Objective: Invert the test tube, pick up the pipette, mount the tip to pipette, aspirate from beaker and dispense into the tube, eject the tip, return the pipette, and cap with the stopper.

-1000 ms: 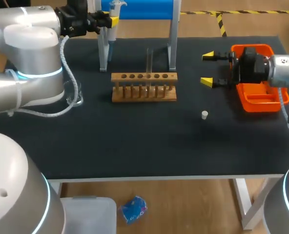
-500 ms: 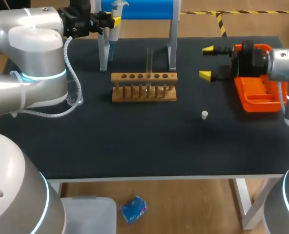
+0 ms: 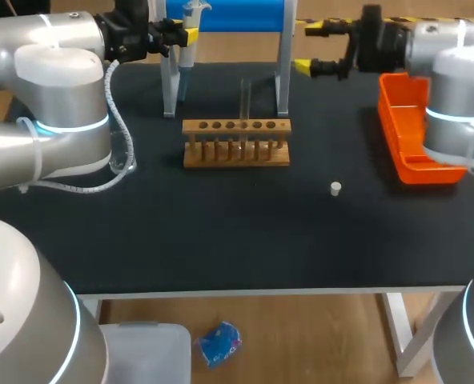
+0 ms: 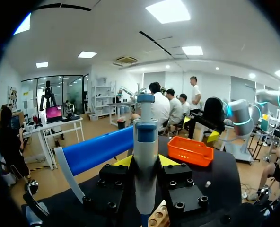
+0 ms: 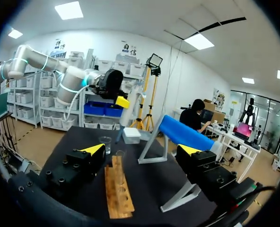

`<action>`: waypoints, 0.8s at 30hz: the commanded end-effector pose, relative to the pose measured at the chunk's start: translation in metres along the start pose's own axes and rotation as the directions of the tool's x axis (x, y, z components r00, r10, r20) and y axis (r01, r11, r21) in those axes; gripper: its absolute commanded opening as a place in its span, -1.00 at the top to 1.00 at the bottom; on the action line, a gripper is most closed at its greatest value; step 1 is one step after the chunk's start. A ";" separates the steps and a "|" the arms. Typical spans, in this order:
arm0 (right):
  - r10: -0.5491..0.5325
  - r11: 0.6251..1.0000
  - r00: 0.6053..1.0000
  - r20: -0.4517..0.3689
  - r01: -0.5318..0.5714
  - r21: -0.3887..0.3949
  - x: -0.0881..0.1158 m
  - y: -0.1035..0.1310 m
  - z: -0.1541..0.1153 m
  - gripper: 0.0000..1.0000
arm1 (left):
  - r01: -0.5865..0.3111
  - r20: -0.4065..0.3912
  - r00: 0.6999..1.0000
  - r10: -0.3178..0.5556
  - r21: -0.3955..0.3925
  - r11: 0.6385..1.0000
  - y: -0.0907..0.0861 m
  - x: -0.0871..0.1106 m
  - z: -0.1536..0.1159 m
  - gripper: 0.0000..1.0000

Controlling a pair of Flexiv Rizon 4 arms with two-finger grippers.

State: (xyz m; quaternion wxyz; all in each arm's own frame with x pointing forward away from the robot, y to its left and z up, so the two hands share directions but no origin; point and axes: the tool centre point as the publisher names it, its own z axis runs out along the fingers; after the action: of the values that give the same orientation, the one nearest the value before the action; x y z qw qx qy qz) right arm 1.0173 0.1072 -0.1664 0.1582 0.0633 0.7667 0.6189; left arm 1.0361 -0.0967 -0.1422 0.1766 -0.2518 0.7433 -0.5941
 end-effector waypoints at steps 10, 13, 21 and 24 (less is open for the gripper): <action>0.025 0.997 0.999 -0.027 -0.023 0.067 -0.045 -0.004 0.067 -1.00 | 0.000 -0.001 1.000 0.000 -0.001 1.000 -0.001 0.000 0.000 1.00; 0.036 0.997 0.999 -0.013 -0.035 0.076 -0.045 -0.003 0.070 -1.00 | 0.000 -0.001 1.000 0.000 -0.001 1.000 -0.001 0.000 0.000 1.00; 0.048 0.997 0.999 -0.011 -0.047 0.068 -0.030 -0.001 0.075 -1.00 | 0.000 -0.001 1.000 0.000 -0.001 1.000 -0.001 0.000 0.000 1.00; 0.056 0.996 0.998 -0.002 -0.056 0.069 -0.028 -0.001 0.080 -1.00 | 0.000 -0.001 1.000 0.000 -0.001 1.000 -0.001 0.000 0.000 1.00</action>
State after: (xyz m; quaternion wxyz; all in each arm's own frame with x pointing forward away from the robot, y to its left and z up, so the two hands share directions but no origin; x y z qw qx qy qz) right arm 1.0738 0.1682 -0.1760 0.1307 0.0841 0.7874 0.5965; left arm 1.0361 -0.0968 -0.1422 0.1766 -0.2518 0.7432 -0.5941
